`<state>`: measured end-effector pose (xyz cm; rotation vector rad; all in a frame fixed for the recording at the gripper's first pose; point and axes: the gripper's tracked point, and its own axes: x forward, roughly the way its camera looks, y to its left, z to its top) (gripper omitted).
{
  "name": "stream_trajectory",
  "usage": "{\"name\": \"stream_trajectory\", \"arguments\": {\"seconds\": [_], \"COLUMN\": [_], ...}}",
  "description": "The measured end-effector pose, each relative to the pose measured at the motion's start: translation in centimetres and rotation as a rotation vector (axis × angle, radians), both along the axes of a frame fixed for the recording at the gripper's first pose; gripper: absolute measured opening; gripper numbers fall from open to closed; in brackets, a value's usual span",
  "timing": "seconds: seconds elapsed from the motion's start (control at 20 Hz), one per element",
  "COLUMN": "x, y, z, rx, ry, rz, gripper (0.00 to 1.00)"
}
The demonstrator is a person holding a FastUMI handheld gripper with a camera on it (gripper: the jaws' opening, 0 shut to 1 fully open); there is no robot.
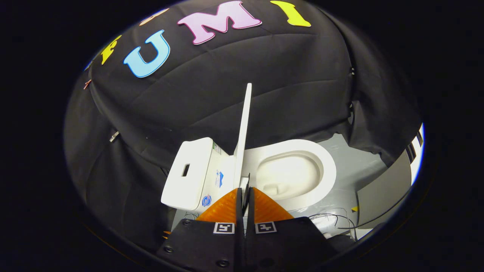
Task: Open the toilet lid.
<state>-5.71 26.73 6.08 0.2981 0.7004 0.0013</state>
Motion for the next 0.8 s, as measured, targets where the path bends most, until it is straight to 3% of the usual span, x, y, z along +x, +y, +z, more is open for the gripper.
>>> {"name": "stream_trajectory", "arguments": {"seconds": [0.8], "x": [0.6], "y": [5.2], "z": [1.2], "rx": [-0.128], "ry": [0.005], "rz": [-0.006], "gripper": [0.05]}}
